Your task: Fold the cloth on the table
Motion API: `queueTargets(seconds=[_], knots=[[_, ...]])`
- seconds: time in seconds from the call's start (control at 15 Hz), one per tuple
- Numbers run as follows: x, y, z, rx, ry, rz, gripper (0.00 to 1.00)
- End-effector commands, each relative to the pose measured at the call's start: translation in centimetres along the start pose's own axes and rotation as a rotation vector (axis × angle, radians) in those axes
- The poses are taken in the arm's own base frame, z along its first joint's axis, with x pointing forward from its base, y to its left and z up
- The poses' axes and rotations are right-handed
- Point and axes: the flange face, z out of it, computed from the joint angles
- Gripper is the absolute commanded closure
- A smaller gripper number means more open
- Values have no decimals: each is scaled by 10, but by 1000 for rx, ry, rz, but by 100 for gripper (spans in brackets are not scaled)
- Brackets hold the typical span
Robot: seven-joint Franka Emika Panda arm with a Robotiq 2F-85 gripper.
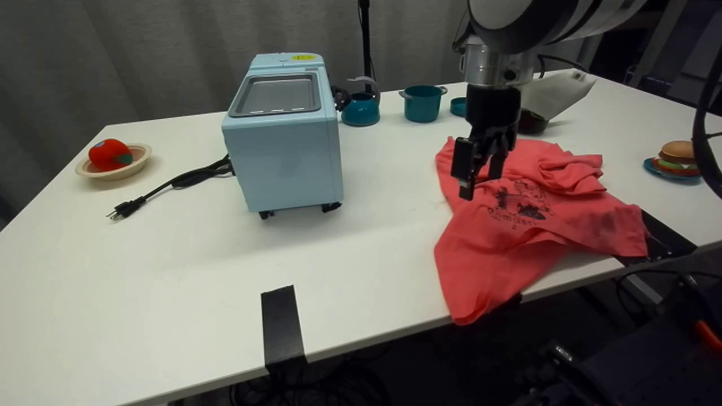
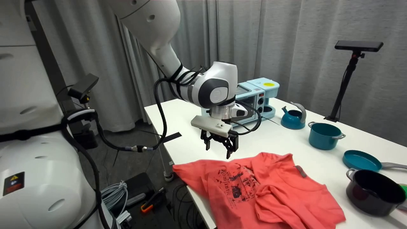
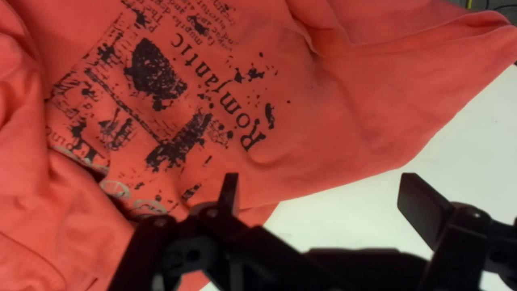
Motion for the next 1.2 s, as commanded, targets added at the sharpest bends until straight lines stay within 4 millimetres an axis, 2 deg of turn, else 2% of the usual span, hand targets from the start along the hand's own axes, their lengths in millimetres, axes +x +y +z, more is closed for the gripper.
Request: queueTargets(seconds=[0.0, 0.27, 0.67, 0.93, 1.13], knots=[[2, -1, 3, 7, -4, -4, 0], [5, 0, 4, 12, -4, -5, 0], [11, -7, 36, -10, -24, -63, 0], [21, -24, 58, -25, -11, -133, 0], [26, -47, 72, -30, -8, -196, 0]])
